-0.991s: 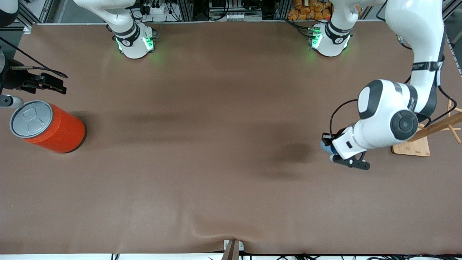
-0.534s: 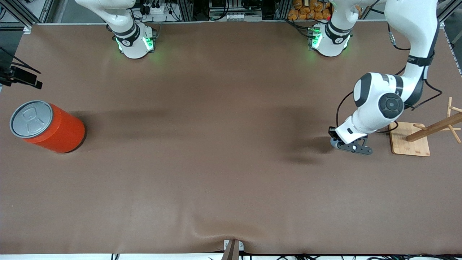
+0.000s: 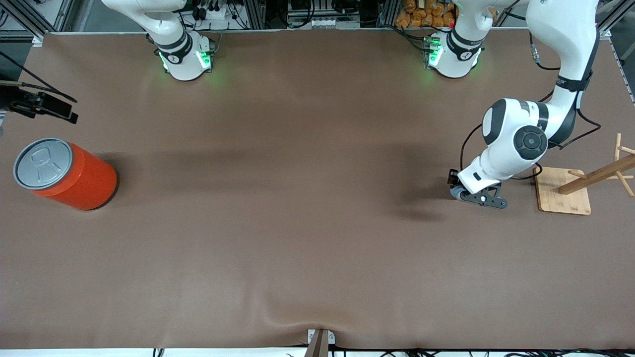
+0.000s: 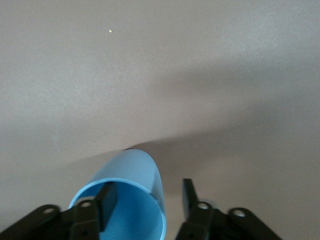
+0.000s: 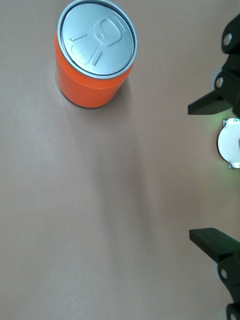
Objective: Flip cup
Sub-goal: 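Carry the cup toward the wooden stand and set it upright, then open the left gripper and raise it away from the cup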
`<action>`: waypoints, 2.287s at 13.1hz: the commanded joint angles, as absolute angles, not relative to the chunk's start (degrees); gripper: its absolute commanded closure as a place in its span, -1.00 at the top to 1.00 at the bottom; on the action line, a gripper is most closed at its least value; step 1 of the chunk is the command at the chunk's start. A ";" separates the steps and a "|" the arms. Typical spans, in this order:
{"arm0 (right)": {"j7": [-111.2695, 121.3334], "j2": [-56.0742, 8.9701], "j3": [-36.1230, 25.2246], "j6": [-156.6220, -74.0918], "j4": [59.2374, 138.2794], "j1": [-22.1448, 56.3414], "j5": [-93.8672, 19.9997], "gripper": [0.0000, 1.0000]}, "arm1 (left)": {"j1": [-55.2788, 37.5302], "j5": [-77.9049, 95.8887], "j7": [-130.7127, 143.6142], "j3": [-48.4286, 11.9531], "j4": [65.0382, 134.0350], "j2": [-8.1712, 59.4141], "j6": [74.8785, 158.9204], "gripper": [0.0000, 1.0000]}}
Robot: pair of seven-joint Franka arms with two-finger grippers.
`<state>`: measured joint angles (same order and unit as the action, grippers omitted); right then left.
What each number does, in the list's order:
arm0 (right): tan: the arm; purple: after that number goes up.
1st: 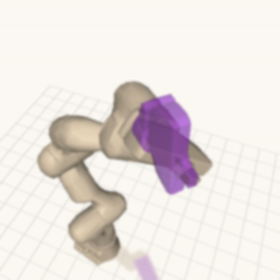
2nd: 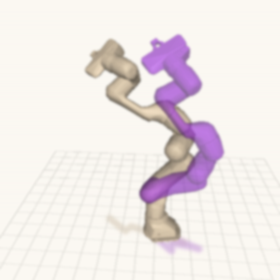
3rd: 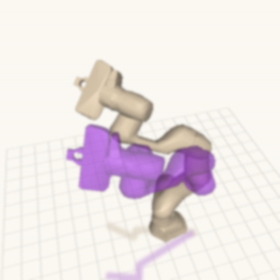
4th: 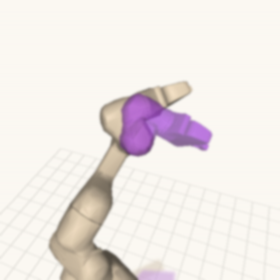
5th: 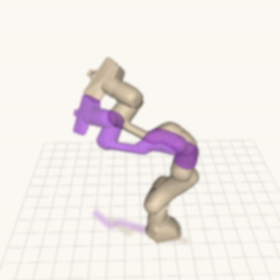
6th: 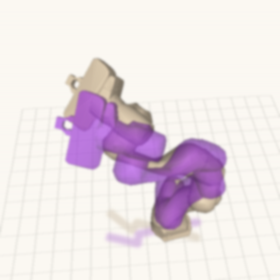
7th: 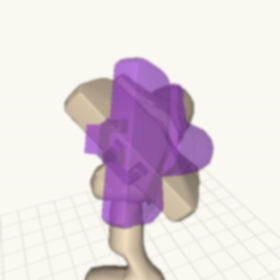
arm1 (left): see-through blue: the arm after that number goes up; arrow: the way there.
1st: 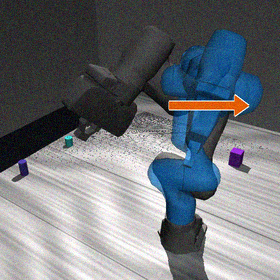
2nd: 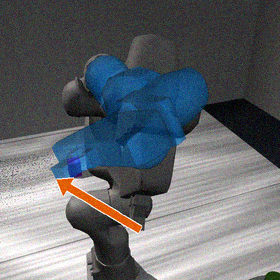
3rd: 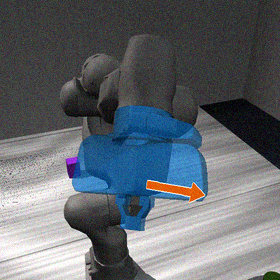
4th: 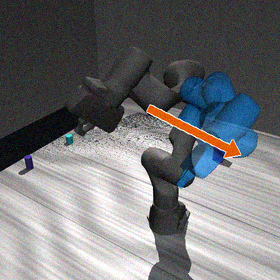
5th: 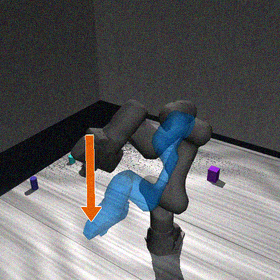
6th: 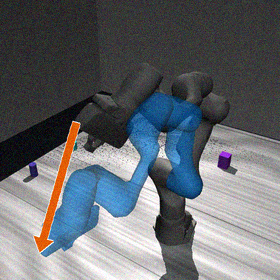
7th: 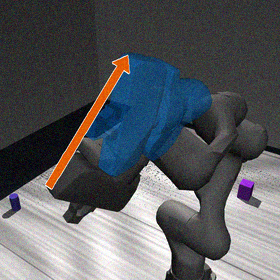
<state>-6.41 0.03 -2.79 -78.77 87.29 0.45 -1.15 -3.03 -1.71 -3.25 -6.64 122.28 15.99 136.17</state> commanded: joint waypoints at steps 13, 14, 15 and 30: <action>-5.71 0.62 -3.25 -77.87 86.84 0.44 -1.23 1.00 | -1.50 -2.55 -3.25 -7.12 88.51 15.56 99.67 1.00; -5.89 0.53 -3.25 -77.78 85.62 0.35 -1.14 1.00 | -1.41 -2.46 -3.25 -7.29 88.51 15.47 99.67 1.00; -5.80 0.53 -3.60 -77.35 85.43 -0.52 -1.49 1.00 | -1.23 -2.46 -3.25 -7.38 88.42 15.21 99.75 1.00; -3.34 0.44 -3.25 -75.41 84.46 -0.88 -1.49 1.00 | -4.75 -0.18 -2.63 -0.09 87.98 -0.97 87.19 1.00</action>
